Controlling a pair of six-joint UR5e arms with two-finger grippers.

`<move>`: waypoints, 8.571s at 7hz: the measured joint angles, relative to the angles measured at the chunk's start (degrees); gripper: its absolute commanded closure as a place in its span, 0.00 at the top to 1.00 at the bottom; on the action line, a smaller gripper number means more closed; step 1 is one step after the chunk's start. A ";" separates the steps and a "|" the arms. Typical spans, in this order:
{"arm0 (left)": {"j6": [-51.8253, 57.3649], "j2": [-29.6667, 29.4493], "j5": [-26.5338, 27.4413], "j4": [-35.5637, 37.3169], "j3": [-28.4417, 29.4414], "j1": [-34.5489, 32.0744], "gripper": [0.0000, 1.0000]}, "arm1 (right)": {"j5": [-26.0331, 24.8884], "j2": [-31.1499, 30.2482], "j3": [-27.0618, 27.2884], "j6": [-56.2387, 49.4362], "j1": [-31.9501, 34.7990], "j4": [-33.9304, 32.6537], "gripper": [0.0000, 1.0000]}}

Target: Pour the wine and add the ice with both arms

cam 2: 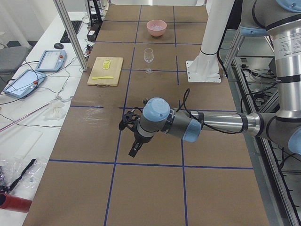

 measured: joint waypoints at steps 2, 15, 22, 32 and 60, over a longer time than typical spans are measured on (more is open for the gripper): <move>-0.25 -1.01 -0.09 -22.54 4.53 0.12 1.00 | 1.39 0.01 -0.35 -0.06 0.05 0.70 1.00; -62.79 -1.37 82.50 -46.00 -4.26 69.04 1.00 | 3.44 -2.13 -0.32 5.77 0.09 7.73 1.00; -72.44 -6.22 101.29 -46.33 8.85 82.18 0.99 | 3.37 -2.88 -0.06 5.92 0.09 7.89 1.00; -74.14 -8.78 102.22 -46.72 14.10 82.15 0.76 | 3.37 -2.94 0.06 5.77 0.09 7.93 1.00; -24.38 -31.62 91.82 -32.47 2.15 73.46 0.00 | 3.55 -4.31 0.52 5.84 1.65 7.93 1.00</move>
